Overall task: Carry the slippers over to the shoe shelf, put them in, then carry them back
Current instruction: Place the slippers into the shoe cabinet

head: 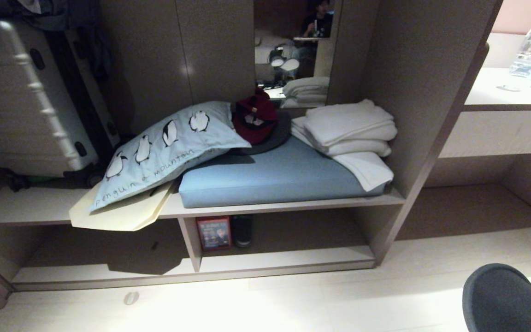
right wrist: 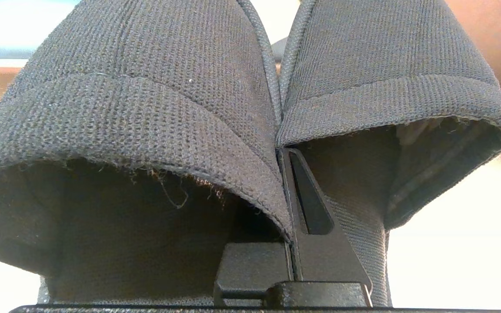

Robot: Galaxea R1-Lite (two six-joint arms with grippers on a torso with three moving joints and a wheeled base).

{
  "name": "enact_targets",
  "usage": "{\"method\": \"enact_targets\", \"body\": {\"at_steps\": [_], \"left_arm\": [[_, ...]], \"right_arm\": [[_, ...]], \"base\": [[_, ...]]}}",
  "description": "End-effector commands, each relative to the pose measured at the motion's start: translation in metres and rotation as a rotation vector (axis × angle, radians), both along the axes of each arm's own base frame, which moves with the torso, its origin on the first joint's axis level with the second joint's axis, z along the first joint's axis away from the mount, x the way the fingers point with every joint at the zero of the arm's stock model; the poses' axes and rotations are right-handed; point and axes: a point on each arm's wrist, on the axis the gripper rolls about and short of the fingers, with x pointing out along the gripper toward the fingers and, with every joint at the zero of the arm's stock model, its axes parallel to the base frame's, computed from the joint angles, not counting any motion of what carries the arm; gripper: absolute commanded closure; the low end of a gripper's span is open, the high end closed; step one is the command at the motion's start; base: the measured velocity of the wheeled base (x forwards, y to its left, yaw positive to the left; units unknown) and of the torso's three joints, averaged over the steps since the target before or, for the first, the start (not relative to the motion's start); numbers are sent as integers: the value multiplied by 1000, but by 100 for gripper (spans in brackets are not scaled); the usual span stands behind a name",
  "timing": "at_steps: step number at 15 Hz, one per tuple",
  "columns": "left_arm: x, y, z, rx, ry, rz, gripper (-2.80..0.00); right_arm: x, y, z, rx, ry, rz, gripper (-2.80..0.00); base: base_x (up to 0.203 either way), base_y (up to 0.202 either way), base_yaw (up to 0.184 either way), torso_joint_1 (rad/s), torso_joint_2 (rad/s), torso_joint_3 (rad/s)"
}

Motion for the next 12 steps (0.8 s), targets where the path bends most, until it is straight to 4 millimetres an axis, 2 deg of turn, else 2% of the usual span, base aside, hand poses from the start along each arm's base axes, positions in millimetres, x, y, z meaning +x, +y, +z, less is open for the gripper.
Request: {"method": "enact_targets", "body": {"at_steps": [1,12], "left_arm": [[0,0,0,-1,-1,1,0],[0,0,0,1,0,1,0]], "right_arm": [[0,0,0,0,1,0,0],[0,0,0,0,1,1,0]], "base": [[0,0,0,4,2,-203],[0,0,0,3,4,-197]]}}
